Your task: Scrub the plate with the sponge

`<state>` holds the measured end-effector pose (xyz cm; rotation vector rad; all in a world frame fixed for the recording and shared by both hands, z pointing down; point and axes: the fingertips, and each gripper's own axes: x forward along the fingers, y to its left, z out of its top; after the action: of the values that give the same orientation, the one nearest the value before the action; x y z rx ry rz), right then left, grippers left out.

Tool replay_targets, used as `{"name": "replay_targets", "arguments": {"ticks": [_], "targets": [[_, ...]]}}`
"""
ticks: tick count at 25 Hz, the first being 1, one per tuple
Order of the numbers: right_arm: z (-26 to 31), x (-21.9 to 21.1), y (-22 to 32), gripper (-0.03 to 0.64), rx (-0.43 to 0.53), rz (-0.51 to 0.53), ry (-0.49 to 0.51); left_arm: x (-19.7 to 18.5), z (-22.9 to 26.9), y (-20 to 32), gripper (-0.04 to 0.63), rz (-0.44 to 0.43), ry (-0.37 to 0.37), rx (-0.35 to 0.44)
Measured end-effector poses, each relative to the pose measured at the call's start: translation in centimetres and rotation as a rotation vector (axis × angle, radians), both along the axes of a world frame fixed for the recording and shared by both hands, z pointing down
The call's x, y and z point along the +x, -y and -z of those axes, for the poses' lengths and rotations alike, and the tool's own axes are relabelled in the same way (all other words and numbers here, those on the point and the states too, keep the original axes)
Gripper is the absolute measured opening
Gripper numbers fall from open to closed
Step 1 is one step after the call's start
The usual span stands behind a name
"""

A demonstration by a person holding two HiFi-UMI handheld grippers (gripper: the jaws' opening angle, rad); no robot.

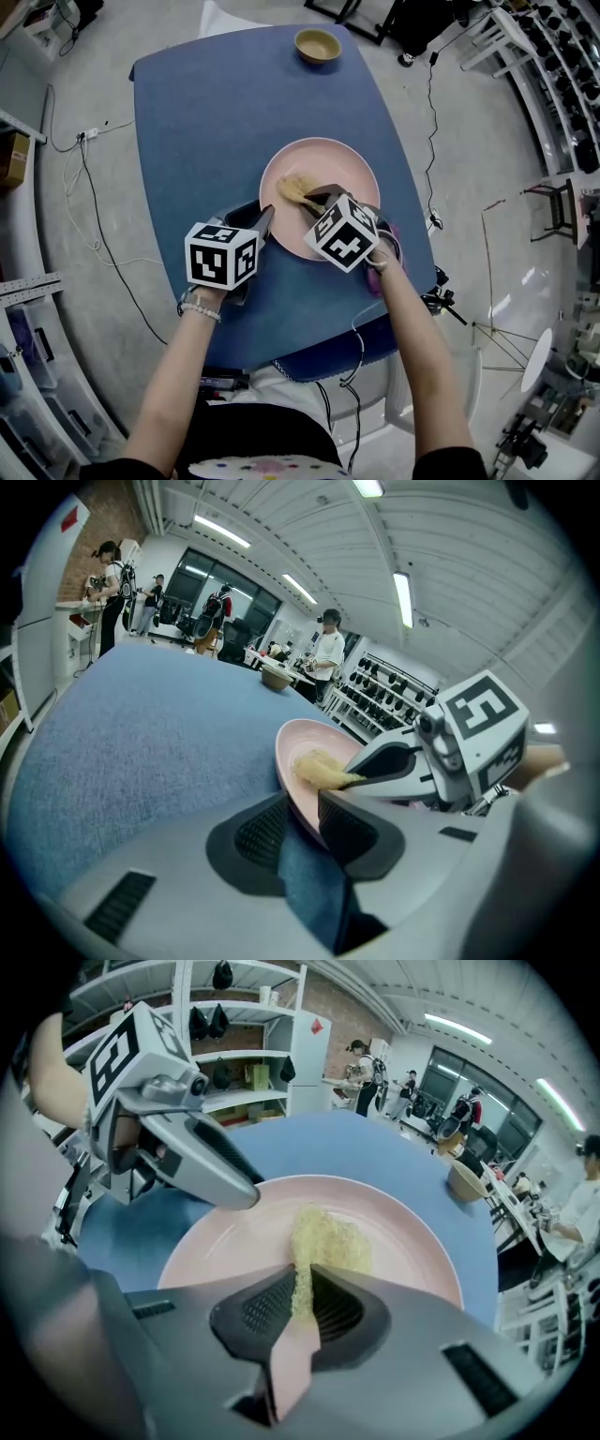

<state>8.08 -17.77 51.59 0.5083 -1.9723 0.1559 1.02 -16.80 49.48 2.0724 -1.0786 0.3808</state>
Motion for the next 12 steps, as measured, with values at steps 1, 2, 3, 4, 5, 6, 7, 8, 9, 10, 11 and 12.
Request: {"name": "replay_targets", "arguments": {"ticks": [1,2,3,4,5,6,7,8,9,10,11,12], "targets": [[0.0,0.2,0.5,0.040,0.006,-0.018,0.006,0.0,0.0,0.0,0.110,0.000,0.001,0.000],[0.0,0.4,1.0,0.041,0.013,-0.035,0.011,0.0,0.0,0.0,0.110,0.001,0.001,0.001],[0.1,0.6,1.5,0.040,0.019,-0.052,0.015,-0.1,0.0,0.0,0.110,0.002,0.001,0.002],[0.1,0.8,2.0,0.040,0.026,-0.070,0.019,-0.1,0.0,0.0,0.110,0.003,0.001,0.003],[0.2,1.1,2.4,0.040,0.032,-0.090,0.023,-0.1,0.1,0.0,0.110,0.004,0.001,0.004],[0.3,1.4,2.8,0.041,0.037,-0.110,0.027,-0.2,0.1,0.0,0.110,0.005,0.002,0.004],[0.3,1.8,3.2,0.040,0.043,-0.130,0.029,-0.1,0.1,0.0,0.110,0.005,0.002,0.004],[0.3,2.2,3.6,0.040,0.050,-0.150,0.030,-0.1,0.1,0.0,0.110,0.005,0.002,0.003],[0.3,2.6,4.0,0.040,0.056,-0.169,0.029,-0.2,0.1,0.0,0.110,0.004,0.002,0.003],[0.3,3.1,4.4,0.040,0.062,-0.186,0.027,-0.2,0.1,0.0,0.110,0.004,0.003,0.003],[0.3,3.5,4.7,0.041,0.066,-0.200,0.024,-0.2,0.1,0.1,0.110,0.004,0.004,0.003],[0.3,4.0,4.9,0.040,0.067,-0.214,0.020,-0.2,0.1,0.1,0.110,0.004,0.005,0.004]]}}
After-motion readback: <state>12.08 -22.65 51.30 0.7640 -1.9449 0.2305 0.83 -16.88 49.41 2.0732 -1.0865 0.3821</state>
